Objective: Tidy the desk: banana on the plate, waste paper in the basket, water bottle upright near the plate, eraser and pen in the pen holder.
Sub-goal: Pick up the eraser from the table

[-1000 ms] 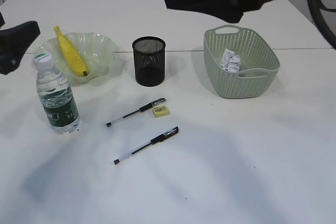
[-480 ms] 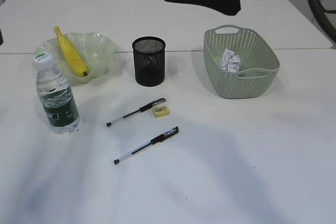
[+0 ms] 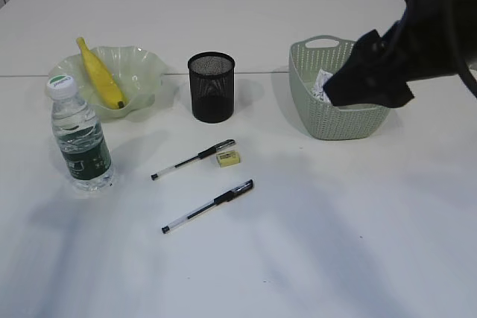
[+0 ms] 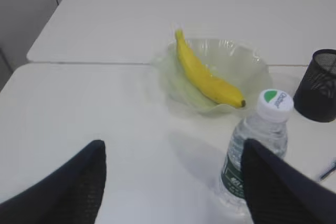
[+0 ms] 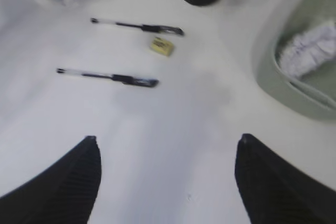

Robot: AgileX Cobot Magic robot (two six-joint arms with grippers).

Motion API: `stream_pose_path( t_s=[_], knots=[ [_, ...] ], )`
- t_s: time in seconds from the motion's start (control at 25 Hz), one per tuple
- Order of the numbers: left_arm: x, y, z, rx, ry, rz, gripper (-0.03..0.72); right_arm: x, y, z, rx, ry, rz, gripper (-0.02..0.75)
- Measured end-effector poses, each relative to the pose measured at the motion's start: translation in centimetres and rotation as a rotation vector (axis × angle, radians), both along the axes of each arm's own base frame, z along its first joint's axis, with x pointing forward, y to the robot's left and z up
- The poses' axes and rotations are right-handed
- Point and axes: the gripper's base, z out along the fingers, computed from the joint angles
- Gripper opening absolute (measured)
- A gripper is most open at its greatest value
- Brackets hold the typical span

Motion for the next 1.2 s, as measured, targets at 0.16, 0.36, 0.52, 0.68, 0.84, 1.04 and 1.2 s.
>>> stream_pose_path(
  t_s=[0.16, 0.36, 0.52, 0.68, 0.84, 1.04, 1.2],
  knots=[
    [-0.6, 0.3, -0.3, -0.053, 0.129, 0.068, 0.571, 0.0, -0.9, -0.4, -0.066, 0.044, -0.091, 0.587],
    [-0.9, -0.5, 1.9, -0.072, 0.26, 0.067, 0.567, 0.0, -1.0, -0.5, -0.066, 0.058, -0.114, 0.587],
    [-1.6, -1.7, 4.1, -0.086, 0.367, -0.005, 0.54, -0.1, -1.1, -0.5, -0.066, 0.063, -0.117, 0.587],
    [-2.4, -2.3, 5.1, -0.105, 0.472, -0.06, 0.529, -0.2, -1.1, -0.6, -0.074, 0.081, -0.117, 0.587],
    [-3.2, -2.6, 4.9, -0.135, 0.574, -0.075, 0.527, -0.3, -1.1, -0.7, -0.08, 0.096, -0.117, 0.587],
    [-4.3, -2.8, 4.7, -0.162, 0.652, -0.085, 0.527, -0.4, -0.8, -0.7, -0.084, 0.097, -0.105, 0.587],
    [-5.1, -2.5, 5.2, -0.156, 0.611, -0.085, 0.527, 0.0, 1.2, -1.5, -0.106, 0.141, -0.049, 0.587]
  ],
)
